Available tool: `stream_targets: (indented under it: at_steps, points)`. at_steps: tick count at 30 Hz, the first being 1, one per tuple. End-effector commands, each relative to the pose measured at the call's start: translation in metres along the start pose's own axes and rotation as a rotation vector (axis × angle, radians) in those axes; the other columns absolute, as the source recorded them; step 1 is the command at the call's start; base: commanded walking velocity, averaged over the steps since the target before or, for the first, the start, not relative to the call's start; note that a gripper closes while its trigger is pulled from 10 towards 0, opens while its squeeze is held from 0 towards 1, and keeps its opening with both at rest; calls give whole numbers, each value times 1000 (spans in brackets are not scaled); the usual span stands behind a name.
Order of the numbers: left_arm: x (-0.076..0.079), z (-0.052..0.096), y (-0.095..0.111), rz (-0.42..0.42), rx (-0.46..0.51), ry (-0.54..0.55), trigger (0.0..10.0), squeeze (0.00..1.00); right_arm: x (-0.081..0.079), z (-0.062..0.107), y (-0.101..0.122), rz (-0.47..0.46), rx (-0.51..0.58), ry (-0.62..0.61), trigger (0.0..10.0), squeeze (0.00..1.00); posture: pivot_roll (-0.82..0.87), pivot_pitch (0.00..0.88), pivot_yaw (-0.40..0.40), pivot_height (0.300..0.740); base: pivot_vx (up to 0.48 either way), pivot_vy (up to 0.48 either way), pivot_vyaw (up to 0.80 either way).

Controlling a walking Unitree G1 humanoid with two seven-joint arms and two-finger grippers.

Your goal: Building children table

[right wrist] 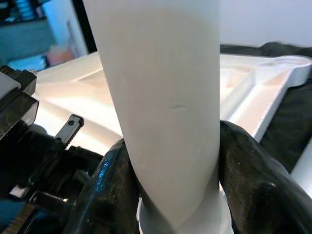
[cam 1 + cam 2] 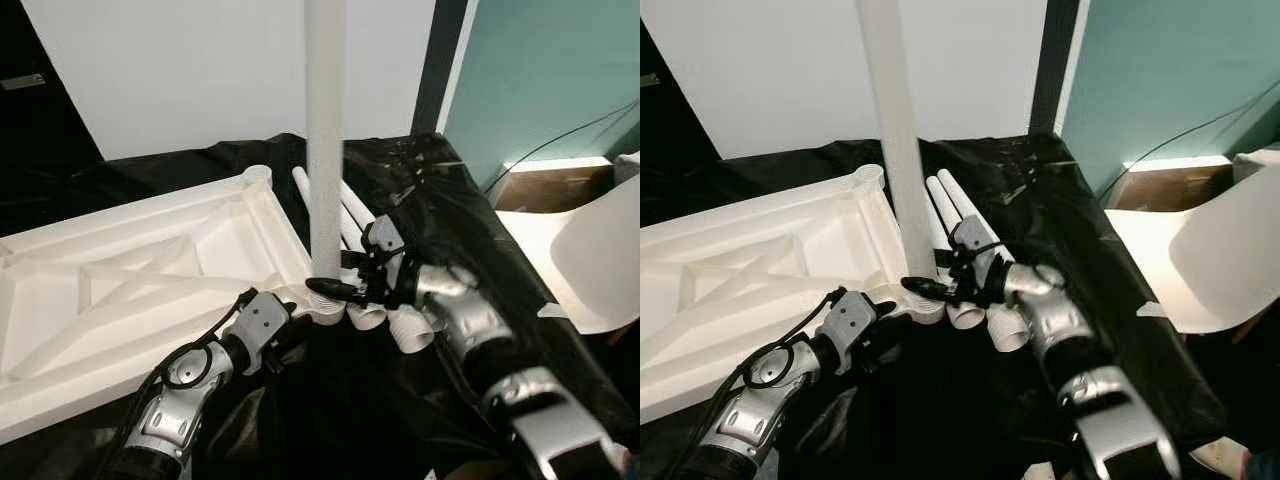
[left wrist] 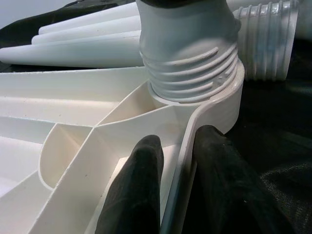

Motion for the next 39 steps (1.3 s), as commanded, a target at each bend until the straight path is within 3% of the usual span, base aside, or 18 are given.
stream_targets:
  at_steps: [1,2,4,6,11,12,17,18,19,20,26,34,35,39]
  points:
    - [27,-2,-21,56,-79,-67,10000,0,-10,-11,-10,-29,68,-99,0,0,165,0,-4,740,0,0,0]
    - [26,-3,-21,56,-79,-66,10000,0,-4,-9,-7,-30,118,-177,0,0,166,0,-5,740,0,0,0]
    - [26,-3,-21,56,-79,-66,10000,0,-4,-9,-7,-30,118,-177,0,0,166,0,-5,740,0,0,0]
    - [26,-3,-21,58,-79,-64,10000,0,14,-3,-3,-45,176,-333,0,0,167,0,-5,740,0,0,0]
    - [26,-3,-22,59,-80,-66,10000,0,16,-1,-3,-31,168,-351,0,0,160,0,-5,740,0,0,0]
    - [27,-3,-22,60,-80,-66,10000,0,15,0,-3,-47,170,-335,10000,1000,157,0,-7,740,0,0,0]
    - [27,-5,-21,62,-76,-66,10000,0,8,-1,-6,-29,121,-253,10000,1000,153,0,-12,740,0,0,0]
    - [27,-6,-20,63,-75,-66,10000,0,4,-1,-10,-7,77,-201,10000,620,153,0,-14,740,0,0,0]
    - [27,-6,-20,63,-75,-66,10000,0,4,-1,-10,-7,77,-201,10000,620,153,0,-14,740,0,0,0]
    - [28,-6,-20,63,-74,-66,10000,0,4,1,-10,-5,64,-170,10000,0,152,0,-14,740,0,0,0]
    - [30,-7,-20,65,-74,-67,10000,0,11,9,2,-12,-26,35,10000,0,150,0,-13,740,0,0,0]
    - [29,-8,-19,64,-70,-61,10000,0,24,12,9,89,-125,97,10000,0,156,0,-18,740,0,0,0]
    - [29,-8,-19,66,-70,-57,10000,0,23,12,8,94,-151,119,157,0,161,0,-22,740,0,0,0]
    - [29,-8,-20,67,-71,-49,10000,0,20,14,3,78,-215,193,0,0,171,0,-26,740,0,0,0]
Point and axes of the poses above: a point about 5 cm out from each wrist's last joint towards the gripper, its own z axis pointing back from the gripper into the wrist, its own y axis along the axis of the wrist's last joint, x = y × z, the point moved 6 cm from there along -z, pointing out of the wrist towards the gripper, and after that the axes turned 13 degrees about -z, right-handed, at the moved point
